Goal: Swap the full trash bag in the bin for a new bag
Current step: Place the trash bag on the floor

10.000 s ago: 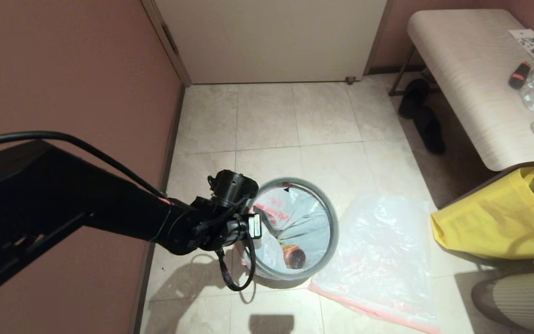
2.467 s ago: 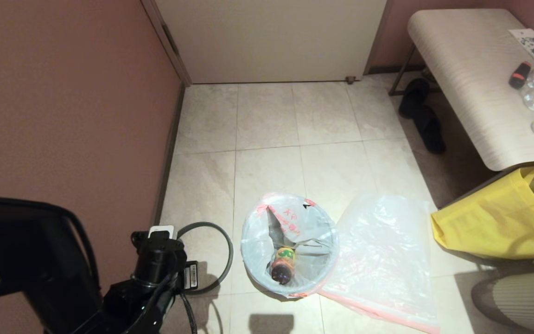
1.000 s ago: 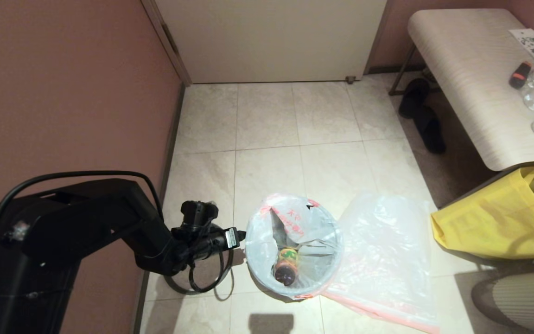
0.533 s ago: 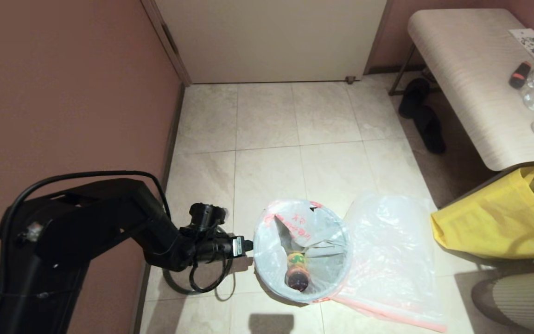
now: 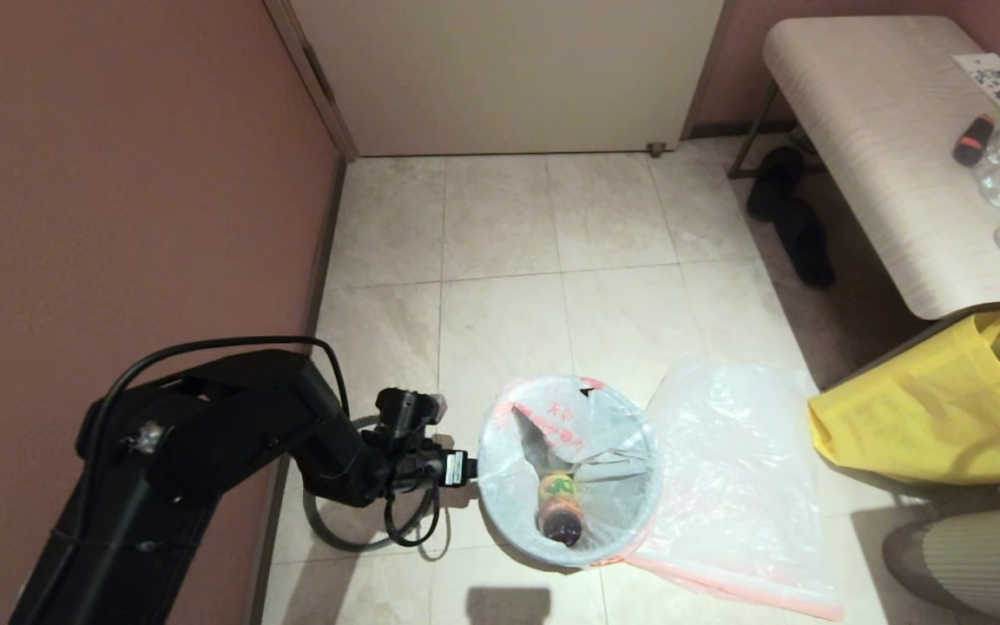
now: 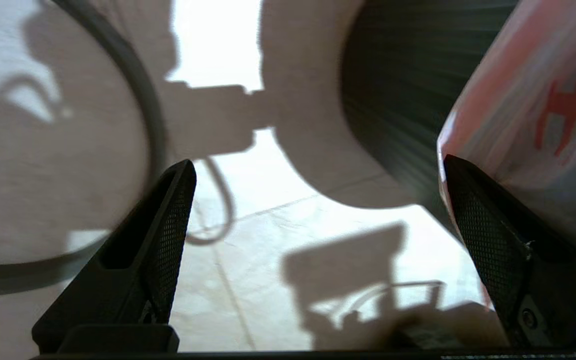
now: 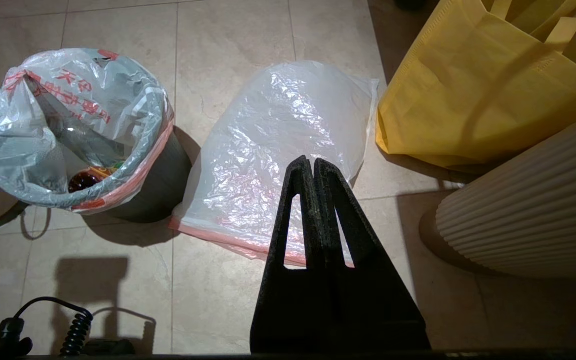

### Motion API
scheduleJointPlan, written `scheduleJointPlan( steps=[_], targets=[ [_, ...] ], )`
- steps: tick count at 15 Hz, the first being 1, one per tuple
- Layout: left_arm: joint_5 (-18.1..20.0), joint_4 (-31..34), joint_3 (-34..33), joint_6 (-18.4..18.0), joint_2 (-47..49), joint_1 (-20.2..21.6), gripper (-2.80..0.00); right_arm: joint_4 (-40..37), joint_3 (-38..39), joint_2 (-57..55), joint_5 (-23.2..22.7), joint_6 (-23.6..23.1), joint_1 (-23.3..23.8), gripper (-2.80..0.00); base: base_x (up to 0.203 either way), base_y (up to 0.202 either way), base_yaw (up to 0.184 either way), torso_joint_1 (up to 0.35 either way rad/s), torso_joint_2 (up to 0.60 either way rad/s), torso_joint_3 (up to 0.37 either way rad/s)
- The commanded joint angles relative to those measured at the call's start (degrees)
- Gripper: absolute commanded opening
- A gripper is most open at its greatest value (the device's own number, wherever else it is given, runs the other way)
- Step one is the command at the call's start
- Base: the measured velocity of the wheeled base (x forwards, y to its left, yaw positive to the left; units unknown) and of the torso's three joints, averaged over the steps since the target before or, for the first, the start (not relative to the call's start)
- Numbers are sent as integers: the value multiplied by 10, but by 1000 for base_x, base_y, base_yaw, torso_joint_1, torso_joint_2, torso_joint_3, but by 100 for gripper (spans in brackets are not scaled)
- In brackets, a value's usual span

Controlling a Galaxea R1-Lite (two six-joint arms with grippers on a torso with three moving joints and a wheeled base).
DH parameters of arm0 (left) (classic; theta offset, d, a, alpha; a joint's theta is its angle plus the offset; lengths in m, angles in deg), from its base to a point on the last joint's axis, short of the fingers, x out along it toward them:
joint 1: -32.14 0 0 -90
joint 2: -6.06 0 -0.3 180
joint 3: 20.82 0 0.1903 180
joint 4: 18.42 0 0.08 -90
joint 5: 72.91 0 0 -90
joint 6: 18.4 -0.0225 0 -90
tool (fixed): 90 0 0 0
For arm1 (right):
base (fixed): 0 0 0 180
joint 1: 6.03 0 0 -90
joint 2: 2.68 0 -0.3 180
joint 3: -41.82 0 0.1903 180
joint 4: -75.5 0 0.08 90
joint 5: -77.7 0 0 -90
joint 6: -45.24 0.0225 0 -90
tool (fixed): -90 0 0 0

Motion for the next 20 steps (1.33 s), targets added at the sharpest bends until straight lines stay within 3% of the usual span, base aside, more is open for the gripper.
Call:
scheduleJointPlan(
  steps=[1, 7, 14, 17, 18, 20],
  targets=[
    [-23, -3, 16, -10, 30, 0, 0, 0, 0, -1, 0, 0, 0, -280, 0, 0, 0, 0, 0, 0],
    [-160, -7, 35, -62, 42, 1, 0, 0, 0, 0, 0, 0, 0, -280, 0, 0, 0, 0, 0, 0],
    [-239, 0, 12, -70, 53, 19, 0, 1, 0, 0, 0, 0, 0, -280, 0, 0, 0, 0, 0, 0],
    [-247, -1, 5, -70, 47, 25, 0, 0, 0, 0, 0, 0, 0, -280, 0, 0, 0, 0, 0, 0],
    [-251, -1, 1, -70, 45, 24, -280, 0, 0, -1, 0, 0, 0, -280, 0, 0, 0, 0, 0, 0],
    [-253, -3, -4, -69, 41, 22, -280, 0, 0, 0, 0, 0, 0, -280, 0, 0, 0, 0, 0, 0]
  ],
)
